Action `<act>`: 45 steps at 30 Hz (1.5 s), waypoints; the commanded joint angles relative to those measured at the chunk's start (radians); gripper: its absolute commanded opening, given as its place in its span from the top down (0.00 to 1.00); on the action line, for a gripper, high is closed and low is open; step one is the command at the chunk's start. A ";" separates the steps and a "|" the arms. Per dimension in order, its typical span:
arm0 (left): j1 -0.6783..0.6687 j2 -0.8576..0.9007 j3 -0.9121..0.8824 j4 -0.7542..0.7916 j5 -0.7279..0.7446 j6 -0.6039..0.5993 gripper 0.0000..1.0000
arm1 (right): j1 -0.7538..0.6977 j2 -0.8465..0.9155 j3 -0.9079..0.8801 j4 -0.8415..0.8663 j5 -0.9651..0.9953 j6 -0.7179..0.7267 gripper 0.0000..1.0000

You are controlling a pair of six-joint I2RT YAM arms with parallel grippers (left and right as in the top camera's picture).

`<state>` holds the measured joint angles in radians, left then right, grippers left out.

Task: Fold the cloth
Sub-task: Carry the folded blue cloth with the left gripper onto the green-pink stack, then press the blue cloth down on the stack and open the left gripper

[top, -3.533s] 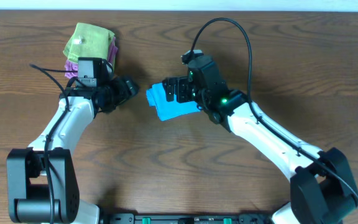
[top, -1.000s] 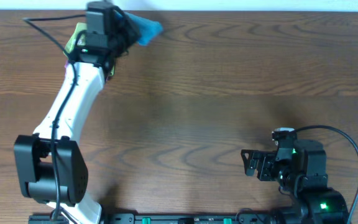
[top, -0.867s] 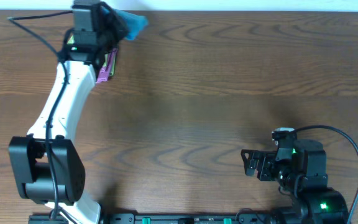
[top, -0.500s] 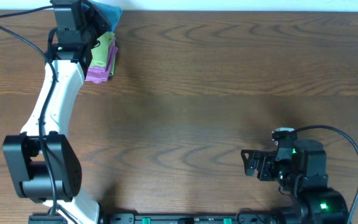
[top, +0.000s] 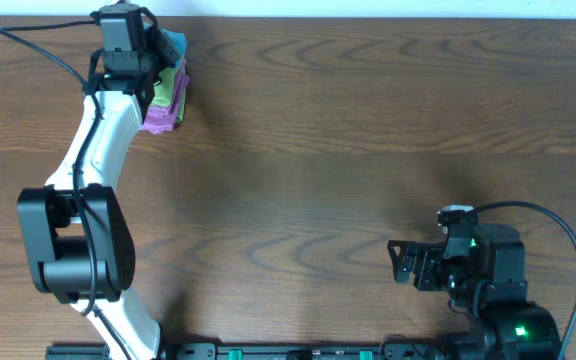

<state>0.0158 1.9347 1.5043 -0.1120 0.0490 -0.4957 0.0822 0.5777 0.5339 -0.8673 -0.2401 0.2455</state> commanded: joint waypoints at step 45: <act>0.070 -0.207 0.030 -0.309 -0.132 0.028 0.00 | -0.009 -0.006 0.000 -0.001 -0.011 0.012 0.01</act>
<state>0.0788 1.7519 1.5043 -0.4187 -0.0967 -0.4728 0.0822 0.5774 0.5339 -0.8677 -0.2398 0.2455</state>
